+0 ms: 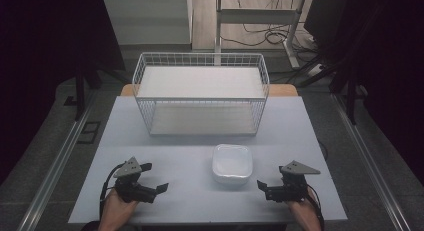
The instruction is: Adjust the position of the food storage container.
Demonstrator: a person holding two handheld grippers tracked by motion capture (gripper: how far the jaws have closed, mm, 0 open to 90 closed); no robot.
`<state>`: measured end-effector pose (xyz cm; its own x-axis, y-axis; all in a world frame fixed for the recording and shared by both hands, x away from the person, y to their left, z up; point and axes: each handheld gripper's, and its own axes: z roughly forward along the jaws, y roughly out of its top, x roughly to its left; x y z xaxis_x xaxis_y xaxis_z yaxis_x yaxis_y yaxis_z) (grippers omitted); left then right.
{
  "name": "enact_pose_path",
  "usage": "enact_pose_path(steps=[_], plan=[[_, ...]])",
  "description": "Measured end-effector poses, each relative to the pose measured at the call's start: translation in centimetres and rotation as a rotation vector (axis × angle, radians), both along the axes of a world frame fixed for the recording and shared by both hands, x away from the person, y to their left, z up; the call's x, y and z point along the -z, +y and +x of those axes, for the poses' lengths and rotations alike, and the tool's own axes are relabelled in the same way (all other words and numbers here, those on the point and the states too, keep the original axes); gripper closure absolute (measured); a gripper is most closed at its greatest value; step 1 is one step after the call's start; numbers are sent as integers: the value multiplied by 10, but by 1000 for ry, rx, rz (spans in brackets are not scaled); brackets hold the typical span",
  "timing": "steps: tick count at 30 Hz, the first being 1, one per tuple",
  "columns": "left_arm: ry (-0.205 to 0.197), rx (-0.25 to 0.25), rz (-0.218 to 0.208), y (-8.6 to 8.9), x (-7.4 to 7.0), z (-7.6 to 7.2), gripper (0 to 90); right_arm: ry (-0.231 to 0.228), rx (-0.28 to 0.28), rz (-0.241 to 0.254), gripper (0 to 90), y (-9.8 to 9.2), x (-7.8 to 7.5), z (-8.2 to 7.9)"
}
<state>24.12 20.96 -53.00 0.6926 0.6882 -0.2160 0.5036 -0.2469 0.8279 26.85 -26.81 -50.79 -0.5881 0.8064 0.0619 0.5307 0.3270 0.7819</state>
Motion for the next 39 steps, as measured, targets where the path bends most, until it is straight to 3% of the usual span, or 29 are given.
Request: enact_pose_path(steps=[1, 7, 10, 15, 17, 20, 28, 31, 32, 33, 34, 35, 38, 39], plan=[[6, 6, 6, -1, 1, 0, 1, -12, 5, -11, 2, 1, 0, 0], [27, 39, 40, -5, 4, 2, 6, -32, 53, 35, 0, -1, -2, 3], [35, 49, 46, -6, 6, 3, 7, -10, 68, 19, 0, -6, -1, 7], [41, 50, 44, -6, 7, 4, 9, 16, 57, 33, 0, -8, -3, 8], [45, 50, 43, -6, 7, 4, 9, 44, 29, 41, 0, -9, -3, 10], [49, 51, 39, -6, 8, 5, 9, 86, 38, 62, 0, -9, -4, 15], [48, 45, 37, -6, 8, 6, 10, 104, 45, 102, 10, -5, -15, 32], [42, 43, 41, -6, 8, 5, 12, 102, 48, 103, 44, -3, -18, 35], [32, 44, 47, -7, 7, 5, 18, 87, 70, 105, 127, -3, -23, 39], [32, 44, 47, -7, 7, 5, 18, 87, 70, 105, 127, -3, -23, 39], [26, 45, 50, -7, 6, 4, 19, 84, 68, 110, 251, -2, -28, 42], [24, 46, 53, -8, 6, 4, 19, 84, 68, 110, 251, -2, -28, 42], [18, 40, 66, -9, 6, 4, 23, 77, 40, 85, 451, 5, -32, 49], [18, 40, 66, -9, 6, 4, 23, 77, 40, 85, 451, 5, -32, 49]])
